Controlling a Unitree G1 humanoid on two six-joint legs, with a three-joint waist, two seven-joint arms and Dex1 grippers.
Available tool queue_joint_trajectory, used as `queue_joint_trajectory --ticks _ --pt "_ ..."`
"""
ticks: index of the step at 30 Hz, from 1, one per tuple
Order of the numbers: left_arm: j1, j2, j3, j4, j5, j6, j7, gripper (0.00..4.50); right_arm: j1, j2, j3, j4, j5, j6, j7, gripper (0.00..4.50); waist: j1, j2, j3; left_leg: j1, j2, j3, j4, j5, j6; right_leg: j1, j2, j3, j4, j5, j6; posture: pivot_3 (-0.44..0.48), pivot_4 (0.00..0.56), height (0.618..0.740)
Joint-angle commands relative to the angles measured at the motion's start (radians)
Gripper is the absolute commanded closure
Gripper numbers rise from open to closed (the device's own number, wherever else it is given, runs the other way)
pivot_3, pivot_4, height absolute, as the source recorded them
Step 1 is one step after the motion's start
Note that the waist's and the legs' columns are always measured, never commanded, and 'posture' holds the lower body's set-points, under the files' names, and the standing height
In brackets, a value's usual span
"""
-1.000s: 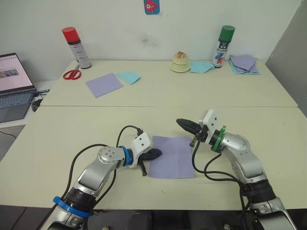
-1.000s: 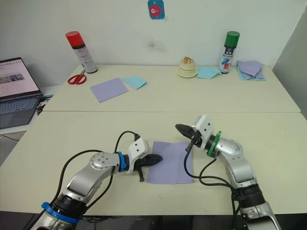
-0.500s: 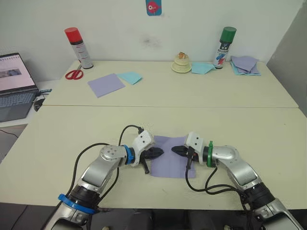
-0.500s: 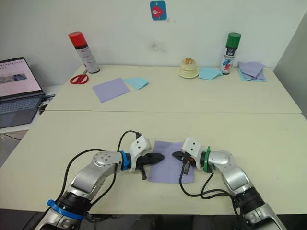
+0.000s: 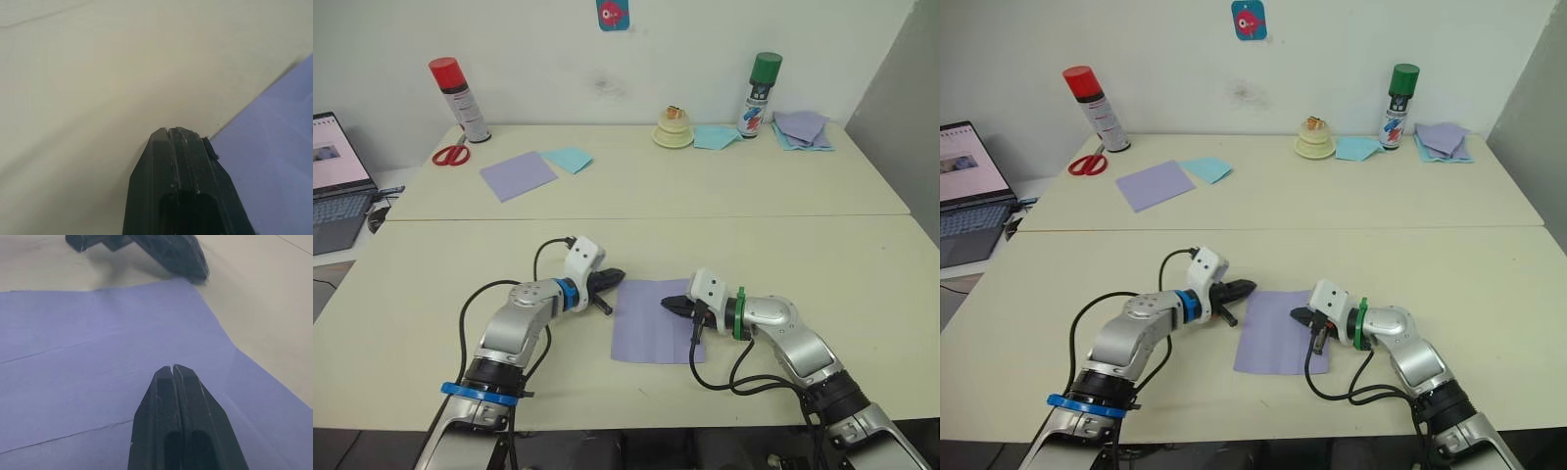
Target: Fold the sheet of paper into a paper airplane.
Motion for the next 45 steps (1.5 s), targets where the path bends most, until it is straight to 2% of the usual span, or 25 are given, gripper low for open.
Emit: queue_joint_trajectory --ticks 1,5,10,14,21,28,31,35,40,45 --pt "-0.038 0.006 0.017 -0.179 -0.080 0.058 -0.039 4.50 0.015 0.003 0.014 0.031 -0.030 0.031 -0.010 4.48 0.000 -0.001 0.000 0.000 0.000 0.000 0.000 0.000 0.000 0.000 0.000 0.000 0.000 0.000 0.000 0.000 0.150 0.740" --pt "0.015 0.116 -0.167 -0.302 0.024 0.059 -0.123 4.50 0.015 0.010 0.009 0.033 -0.028 0.039 -0.016 4.48 -0.002 0.000 0.000 0.000 0.000 0.001 -0.001 0.000 0.000 0.001 0.000 0.001 -0.001 0.000 -0.001 0.000 0.150 0.740" --pt "0.034 0.087 -0.263 -0.288 0.076 0.072 -0.093 4.50 0.018 0.016 0.006 0.024 -0.028 0.049 -0.023 4.48 -0.004 0.000 0.001 -0.001 0.000 0.001 -0.001 0.000 0.000 0.001 0.002 0.001 0.000 0.002 -0.004 0.000 0.150 0.740" --pt "0.063 0.087 -0.343 -0.238 0.133 0.065 -0.093 4.50 0.019 0.009 -0.013 0.015 -0.014 0.058 -0.025 4.48 -0.004 0.000 0.001 -0.001 0.000 0.001 -0.002 0.000 0.000 0.001 0.001 0.001 0.000 0.000 0.000 0.000 0.150 0.740" --pt "0.093 0.119 -0.395 -0.124 0.241 -0.019 -0.073 4.50 0.037 0.001 -0.084 -0.048 0.037 0.103 -0.034 4.48 0.006 0.000 0.000 0.000 0.000 0.000 -0.001 0.000 0.000 0.000 0.000 0.001 -0.002 0.000 0.000 0.000 0.150 0.740" --pt "0.106 0.106 -0.338 -0.124 0.204 -0.048 -0.082 4.50 0.076 -0.006 -0.155 -0.106 0.066 0.143 -0.061 4.48 0.008 0.000 0.000 0.001 0.001 0.000 -0.002 0.000 0.000 0.001 0.000 0.001 -0.002 0.000 0.000 0.000 0.150 0.740" --pt "0.116 0.096 -0.334 -0.125 0.194 -0.077 -0.088 4.50 0.088 0.013 -0.226 -0.175 0.158 0.218 -0.074 3.87 0.008 0.000 0.000 0.000 0.001 0.001 -0.002 0.000 0.000 0.001 0.000 0.001 -0.001 0.000 0.000 0.000 0.150 0.740" --pt "0.129 0.094 -0.331 -0.107 0.198 -0.099 -0.094 4.50 0.083 0.015 -0.332 -0.268 0.269 0.429 -0.145 2.42 0.008 0.000 0.001 -0.002 0.001 0.000 -0.001 0.000 0.000 0.000 0.000 0.001 -0.001 0.000 0.000 0.000 0.150 0.740" --pt "0.119 0.095 -0.330 -0.088 0.204 -0.100 -0.099 4.50 0.061 0.026 -0.348 -0.312 0.338 0.638 -0.202 0.64 0.008 0.000 0.000 -0.002 0.001 0.000 -0.002 0.000 0.000 0.000 0.000 0.001 -0.001 0.000 0.000 0.000 0.150 0.740" --pt "0.106 0.090 -0.330 -0.074 0.211 -0.106 -0.104 4.50 0.015 0.057 -0.331 -0.291 0.351 0.697 -0.237 0.64 0.008 0.001 0.001 -0.002 0.001 0.001 -0.002 0.000 0.000 0.000 0.000 0.001 -0.001 0.000 0.000 0.000 0.150 0.740"
